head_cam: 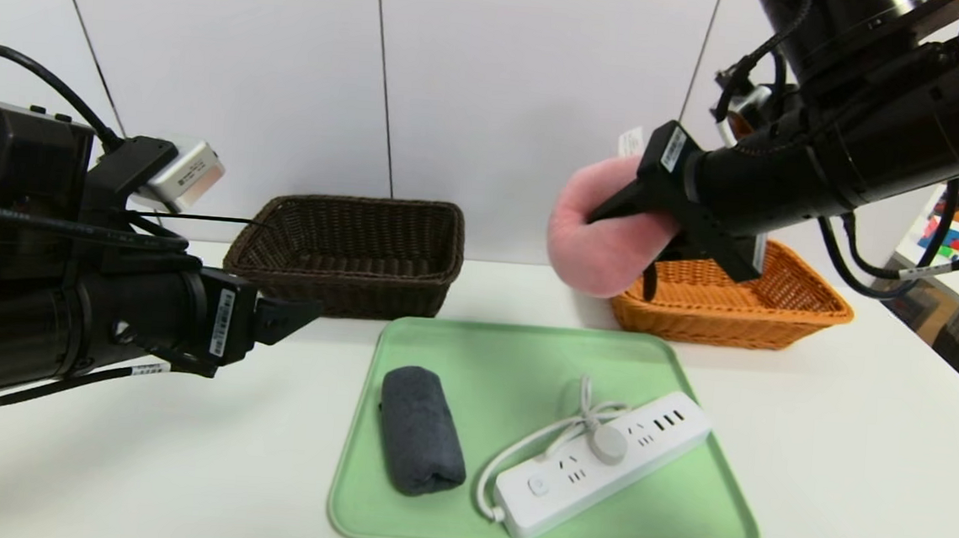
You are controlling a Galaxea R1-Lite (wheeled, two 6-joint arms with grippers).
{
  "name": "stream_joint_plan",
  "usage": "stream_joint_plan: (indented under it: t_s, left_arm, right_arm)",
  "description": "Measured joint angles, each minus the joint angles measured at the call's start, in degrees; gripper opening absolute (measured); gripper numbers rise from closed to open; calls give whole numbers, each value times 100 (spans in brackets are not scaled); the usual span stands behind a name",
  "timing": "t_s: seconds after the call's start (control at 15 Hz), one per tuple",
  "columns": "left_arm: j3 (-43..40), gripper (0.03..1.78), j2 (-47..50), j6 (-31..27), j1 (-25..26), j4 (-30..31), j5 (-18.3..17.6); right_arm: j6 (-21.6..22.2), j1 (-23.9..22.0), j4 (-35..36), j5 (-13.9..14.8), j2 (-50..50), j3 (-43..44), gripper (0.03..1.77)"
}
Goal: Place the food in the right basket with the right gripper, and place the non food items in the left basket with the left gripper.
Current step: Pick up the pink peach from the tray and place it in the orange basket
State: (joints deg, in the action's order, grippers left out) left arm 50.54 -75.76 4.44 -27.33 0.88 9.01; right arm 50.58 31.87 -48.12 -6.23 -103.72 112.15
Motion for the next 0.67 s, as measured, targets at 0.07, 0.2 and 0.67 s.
stream_joint_plan:
  t_s: [0.07,0.2,0.67]
  left_arm:
    - [9,169,0,-1,-1,2,-4]
    - [33,169,5,-1,0,0,-4]
    - [72,169,5,-11,0,-13,-4]
  right_arm:
    - [-229,-174,55,166,33,-2,69]
    - [-772,-612,208,422,50,-2,69]
    - [-2070,-1818,962,1056,-533,-11,69]
